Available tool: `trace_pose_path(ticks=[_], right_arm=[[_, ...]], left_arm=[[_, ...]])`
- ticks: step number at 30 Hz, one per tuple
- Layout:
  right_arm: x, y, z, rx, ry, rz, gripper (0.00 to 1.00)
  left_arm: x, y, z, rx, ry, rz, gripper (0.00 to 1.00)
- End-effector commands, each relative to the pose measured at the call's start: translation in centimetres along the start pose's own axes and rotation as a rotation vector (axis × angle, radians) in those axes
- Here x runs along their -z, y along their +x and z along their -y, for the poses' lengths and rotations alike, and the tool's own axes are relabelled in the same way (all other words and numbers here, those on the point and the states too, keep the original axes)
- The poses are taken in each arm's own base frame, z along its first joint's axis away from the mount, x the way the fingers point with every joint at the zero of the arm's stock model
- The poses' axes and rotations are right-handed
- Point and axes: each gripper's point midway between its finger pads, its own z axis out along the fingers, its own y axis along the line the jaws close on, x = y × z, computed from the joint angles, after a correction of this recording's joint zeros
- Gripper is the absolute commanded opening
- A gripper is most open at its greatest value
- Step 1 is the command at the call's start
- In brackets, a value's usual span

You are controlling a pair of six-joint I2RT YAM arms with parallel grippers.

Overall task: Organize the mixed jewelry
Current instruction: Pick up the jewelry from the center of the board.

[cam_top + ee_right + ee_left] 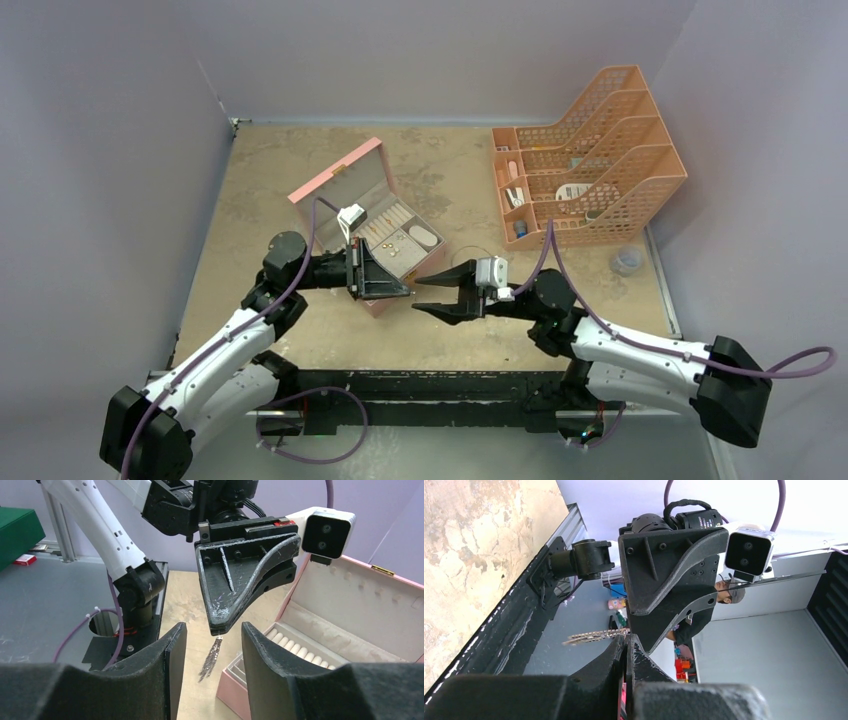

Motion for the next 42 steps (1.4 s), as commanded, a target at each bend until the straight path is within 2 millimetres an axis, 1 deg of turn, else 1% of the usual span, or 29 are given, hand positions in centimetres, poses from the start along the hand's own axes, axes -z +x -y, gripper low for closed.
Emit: trace_pose_path(ticks=[1, 13, 17, 21, 24, 26, 28, 32, 36, 42], right_arm=[[-1.1, -2.9, 0.5, 0.091, -0.017, 0.077, 0.46], [-1.3, -2.0, 0.4, 0.082, -0.029, 0.051, 0.34], [-1.3, -1.6, 0.1, 0.084, -0.05, 0.039, 0.25], [-1.3, -1.4, 0.1, 0.079, -0.053, 0.033, 0.26], [-1.3, -1.3, 0.2, 0.077, -0.043, 0.031, 0.3], [-1.3, -1.4, 0.4, 0.078, -0.037, 0.034, 0.3], [-1.3, -1.5, 0.5, 0.079, -0.029, 0.035, 0.27], [-1.3, -1.2, 0.6, 0.074, -0.025, 0.027, 0.16], [-1.3, -0.9, 0.5, 0.065, -0.026, 0.019, 0.12], [-1.3, -1.2, 0.7, 0.065, -0.014, 0.02, 0.06]], left_arm=[[0.2, -0.3, 2.5, -0.069, 0.056, -0.001, 0.0], [0.3, -0.2, 2.7, -0.076, 0.06, -0.003, 0.0], [0.3, -0.2, 2.8, -0.08, 0.061, 0.002, 0.0], [0.3, -0.2, 2.8, -0.082, 0.062, 0.003, 0.0], [0.3, -0.2, 2.8, -0.082, 0.063, 0.001, 0.0], [0.3, -0.2, 2.9, -0.084, 0.063, 0.002, 0.0], [0.4, -0.2, 2.8, -0.083, 0.062, 0.003, 0.0], [0.4, -0.2, 2.8, -0.084, 0.063, 0.005, 0.0], [0.4, -0.1, 2.8, -0.083, 0.063, 0.003, 0.0], [0.4, -0.2, 2.7, -0.08, 0.057, 0.011, 0.0]])
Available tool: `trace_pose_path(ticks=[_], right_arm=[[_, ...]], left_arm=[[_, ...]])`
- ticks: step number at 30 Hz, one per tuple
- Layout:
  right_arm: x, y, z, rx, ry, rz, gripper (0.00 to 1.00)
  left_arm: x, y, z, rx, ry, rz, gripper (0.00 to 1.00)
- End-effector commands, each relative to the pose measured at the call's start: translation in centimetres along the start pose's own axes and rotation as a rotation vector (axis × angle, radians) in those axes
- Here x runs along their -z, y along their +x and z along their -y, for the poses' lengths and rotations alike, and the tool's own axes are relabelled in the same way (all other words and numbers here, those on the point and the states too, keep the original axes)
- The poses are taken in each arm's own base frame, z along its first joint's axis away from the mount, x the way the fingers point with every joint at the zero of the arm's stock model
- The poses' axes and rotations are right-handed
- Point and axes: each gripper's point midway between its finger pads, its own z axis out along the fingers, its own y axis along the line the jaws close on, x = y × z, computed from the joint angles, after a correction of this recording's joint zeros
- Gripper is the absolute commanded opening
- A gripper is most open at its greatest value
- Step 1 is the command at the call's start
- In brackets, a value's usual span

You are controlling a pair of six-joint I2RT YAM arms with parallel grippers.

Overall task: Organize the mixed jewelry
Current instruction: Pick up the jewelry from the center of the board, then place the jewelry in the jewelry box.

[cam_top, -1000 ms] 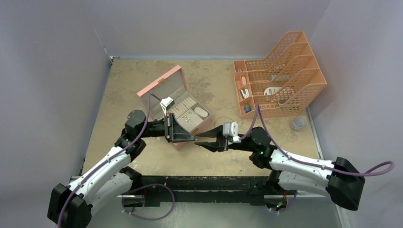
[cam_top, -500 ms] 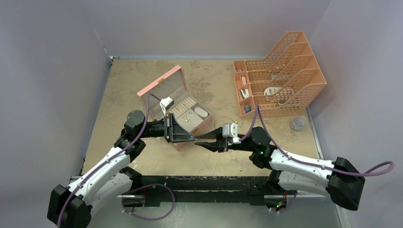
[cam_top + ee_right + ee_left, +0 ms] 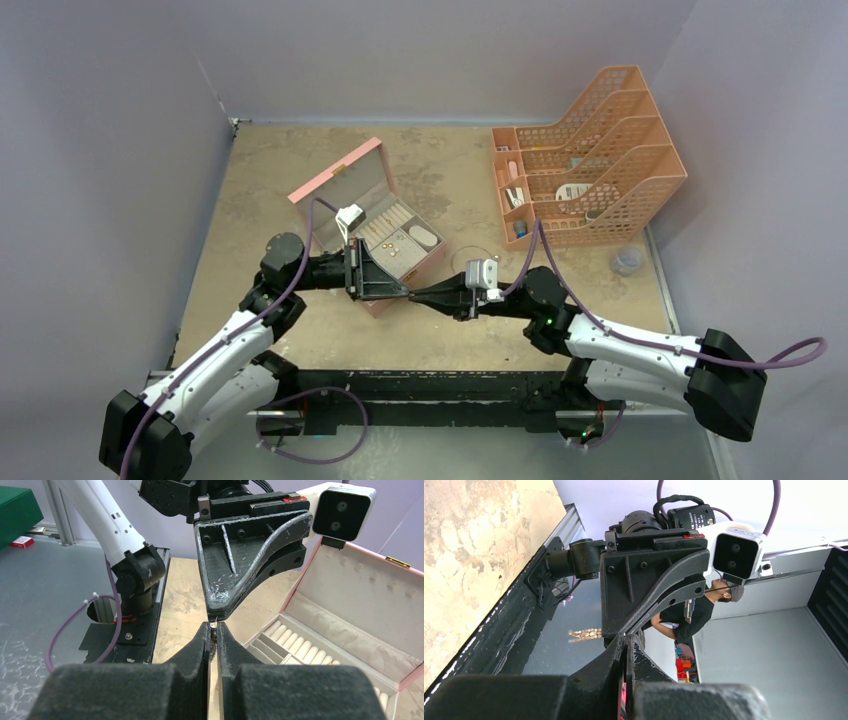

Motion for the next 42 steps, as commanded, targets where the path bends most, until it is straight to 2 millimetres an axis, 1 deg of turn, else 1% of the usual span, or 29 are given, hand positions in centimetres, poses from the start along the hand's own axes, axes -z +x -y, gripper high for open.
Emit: trace_pose_path(ticks=[1, 9, 13, 15, 16, 20, 24, 27, 30, 31, 32, 34, 36, 37, 39, 40, 41, 42], right_arm=[[-0.6, -3.0, 0.8, 0.048, 0.017, 0.068, 0.05], [-0.5, -3.6, 1.0, 0.031, 0.026, 0.062, 0.03], [-0.4, -3.6, 1.0, -0.001, 0.028, 0.041, 0.03], [-0.4, -3.5, 1.0, -0.018, 0.031, 0.024, 0.02], [-0.3, -3.4, 0.9, -0.026, 0.033, 0.011, 0.02], [0.0, -2.7, 0.9, -0.087, 0.05, -0.039, 0.02], [-0.1, -2.6, 1.3, -0.159, 0.082, -0.074, 0.02], [-0.6, -2.6, 2.2, -0.247, 0.135, -0.121, 0.02], [-1.4, -1.6, 3.5, -0.368, 0.204, -0.226, 0.0], [-1.8, -0.3, 3.9, -0.416, 0.229, -0.287, 0.0], [-2.1, 0.2, 4.4, -0.449, 0.259, -0.333, 0.0], [-2.3, 1.8, 4.8, -0.466, 0.269, -0.449, 0.0], [-2.8, 2.8, 5.0, -0.512, 0.287, -0.496, 0.0], [-3.2, 2.9, 5.6, -0.52, 0.31, -0.506, 0.0], [-3.2, 4.0, 6.8, -0.541, 0.379, -0.598, 0.0], [-3.2, 4.5, 7.5, -0.542, 0.412, -0.649, 0.0], [-3.2, 5.2, 7.8, -0.552, 0.428, -0.708, 0.0], [-3.5, 5.5, 8.1, -0.562, 0.433, -0.747, 0.0]], left_arm=[[0.2, -0.4, 2.2, -0.072, 0.045, 0.015, 0.0], [0.2, -0.5, 1.9, -0.072, 0.032, 0.023, 0.0], [0.3, -0.9, 1.5, -0.074, -0.029, 0.048, 0.0], [0.4, -1.6, 1.4, -0.104, -0.083, 0.086, 0.04], [0.6, -1.9, 1.0, -0.099, -0.115, 0.111, 0.07], [1.8, -3.5, 0.5, -0.161, -0.255, 0.227, 0.18], [3.2, -4.6, 0.1, -0.209, -0.364, 0.314, 0.28], [4.8, -5.9, -0.1, -0.255, -0.471, 0.408, 0.32], [7.4, -7.3, -0.8, -0.289, -0.627, 0.513, 0.35], [8.3, -7.8, -0.7, -0.306, -0.67, 0.55, 0.36], [9.3, -8.3, -0.7, -0.323, -0.717, 0.593, 0.36], [11.1, -9.2, -0.3, -0.358, -0.788, 0.673, 0.37], [12.8, -10.0, 0.6, -0.401, -0.831, 0.75, 0.37], [13.4, -10.4, 1.0, -0.428, -0.845, 0.78, 0.37], [14.6, -10.8, 1.8, -0.468, -0.869, 0.834, 0.38], [15.2, -10.9, 2.0, -0.479, -0.886, 0.859, 0.38], [15.8, -10.9, 2.1, -0.493, -0.897, 0.877, 0.38], [16.3, -10.9, 2.0, -0.502, -0.91, 0.896, 0.38]])
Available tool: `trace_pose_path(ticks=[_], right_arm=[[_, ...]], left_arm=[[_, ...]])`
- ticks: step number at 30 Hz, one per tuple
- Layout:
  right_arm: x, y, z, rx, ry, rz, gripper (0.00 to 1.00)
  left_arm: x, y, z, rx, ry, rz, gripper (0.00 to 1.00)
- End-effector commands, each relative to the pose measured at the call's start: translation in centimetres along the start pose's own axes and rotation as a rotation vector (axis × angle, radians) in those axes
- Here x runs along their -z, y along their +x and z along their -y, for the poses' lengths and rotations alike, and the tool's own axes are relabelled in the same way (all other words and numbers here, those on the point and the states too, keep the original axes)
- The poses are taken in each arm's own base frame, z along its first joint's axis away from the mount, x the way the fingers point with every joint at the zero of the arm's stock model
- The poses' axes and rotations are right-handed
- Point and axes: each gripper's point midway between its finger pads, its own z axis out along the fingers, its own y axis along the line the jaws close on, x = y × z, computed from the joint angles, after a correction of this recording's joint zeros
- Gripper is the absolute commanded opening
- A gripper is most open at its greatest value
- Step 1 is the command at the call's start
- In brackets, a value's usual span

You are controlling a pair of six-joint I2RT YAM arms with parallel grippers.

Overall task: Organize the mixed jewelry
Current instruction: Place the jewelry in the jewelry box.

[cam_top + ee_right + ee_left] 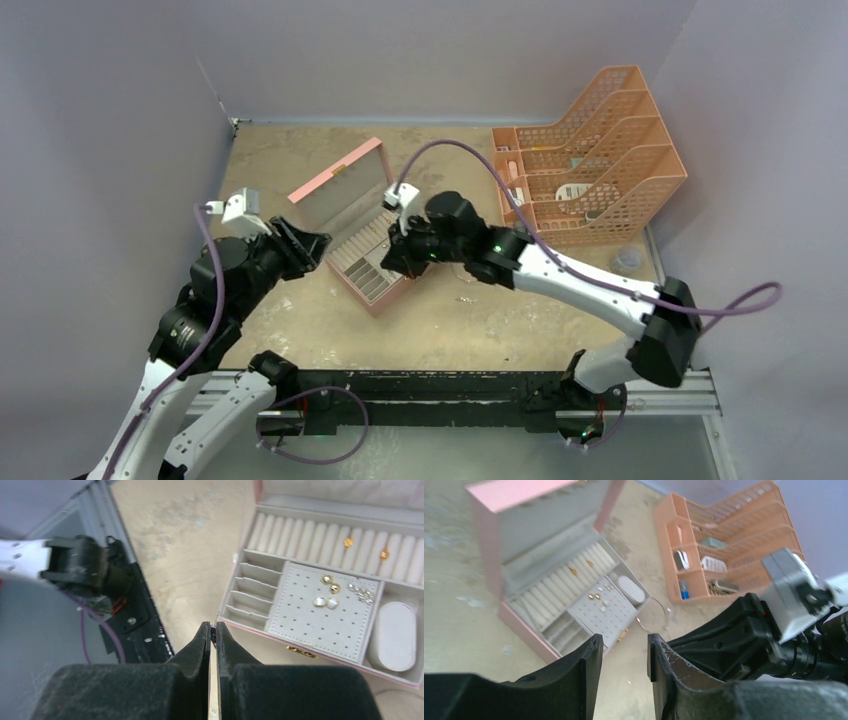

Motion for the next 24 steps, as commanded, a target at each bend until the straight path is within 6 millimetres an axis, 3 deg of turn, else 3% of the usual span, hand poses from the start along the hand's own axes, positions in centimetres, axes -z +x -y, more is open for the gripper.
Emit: trace_pose_path(ticks=[1, 9, 13, 19, 24], right_arm=[[-0.8, 0.6, 2.1, -0.071, 0.145, -0.194, 0.0], [-3.1, 3.7, 4.7, -0.121, 0.273, -0.523, 0.0], [-3.7, 3.7, 5.6, -0.129, 0.304, -0.527, 0.0], [-3.6, 4.7, 7.1, -0.117, 0.327, -0.56, 0.0], [-5.4, 5.3, 8.5, -0.088, 0.352, -0.58, 0.0]], left_arm=[[1.5, -3.4, -2.5, -0.087, -0.13, 0.173, 0.38], [1.8, -3.1, -5.2, -0.113, -0.215, 0.228, 0.39], [2.3, -3.3, -6.9, -0.104, -0.287, 0.268, 0.39], [2.8, -3.6, -8.0, -0.09, -0.33, 0.305, 0.39], [2.7, -3.2, -8.5, -0.091, -0.351, 0.295, 0.39]])
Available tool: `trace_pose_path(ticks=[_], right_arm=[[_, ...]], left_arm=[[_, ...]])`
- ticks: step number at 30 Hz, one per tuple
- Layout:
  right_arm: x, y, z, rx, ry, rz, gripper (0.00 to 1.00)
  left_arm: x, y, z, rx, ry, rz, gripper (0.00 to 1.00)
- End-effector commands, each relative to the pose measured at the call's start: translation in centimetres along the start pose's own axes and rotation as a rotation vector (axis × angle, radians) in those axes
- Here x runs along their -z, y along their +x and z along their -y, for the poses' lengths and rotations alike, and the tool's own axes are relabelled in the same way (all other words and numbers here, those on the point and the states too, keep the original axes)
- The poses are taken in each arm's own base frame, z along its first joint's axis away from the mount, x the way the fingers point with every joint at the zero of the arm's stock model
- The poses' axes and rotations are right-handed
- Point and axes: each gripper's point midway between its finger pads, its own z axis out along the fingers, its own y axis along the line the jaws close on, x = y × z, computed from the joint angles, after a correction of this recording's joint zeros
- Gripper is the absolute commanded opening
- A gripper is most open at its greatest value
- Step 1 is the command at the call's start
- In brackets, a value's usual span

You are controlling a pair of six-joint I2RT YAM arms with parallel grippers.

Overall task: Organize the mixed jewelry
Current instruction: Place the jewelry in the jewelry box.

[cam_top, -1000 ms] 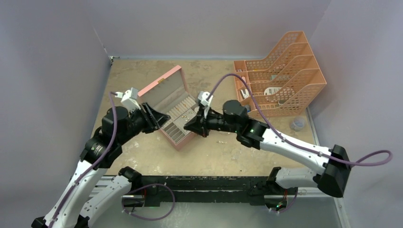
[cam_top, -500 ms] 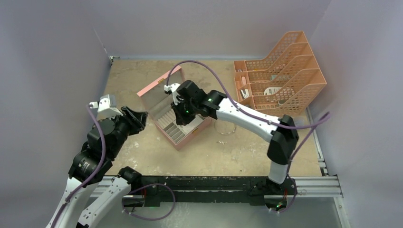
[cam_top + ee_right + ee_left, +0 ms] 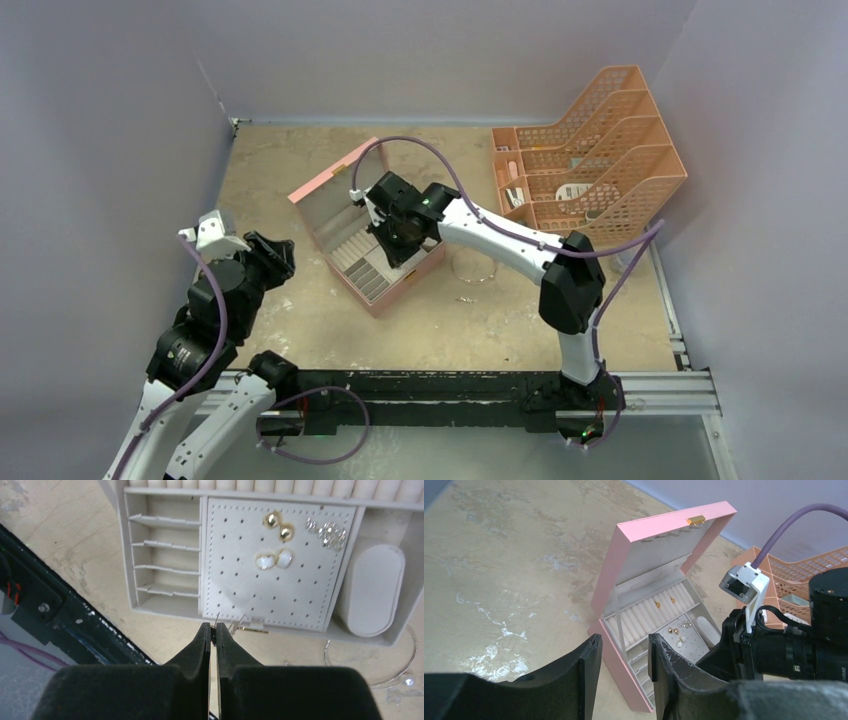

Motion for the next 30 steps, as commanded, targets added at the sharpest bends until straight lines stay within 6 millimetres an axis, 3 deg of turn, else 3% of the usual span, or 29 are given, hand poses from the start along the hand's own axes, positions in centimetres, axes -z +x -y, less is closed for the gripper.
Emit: trace_pose_path(ticks=[1, 14, 30], right_arm=[[-0.5, -1.8, 0.9, 0.031, 0.04, 0.024, 0.0], [-3.6, -3.4, 0.5, 0.057, 0.007, 0.029, 0.0], [-3.1, -4.1, 0.6, 0.102, -0.03, 0.057, 0.0]], left_arm=[[-0.2, -0.2, -0.7, 0.007, -0.037, 0.025, 0.39], [-0.6, 0.7, -0.5, -0.006, -0.028, -0.012, 0.4], [-0.6, 0.8, -0.6, -0.012, -0.029, -0.014, 0.4]])
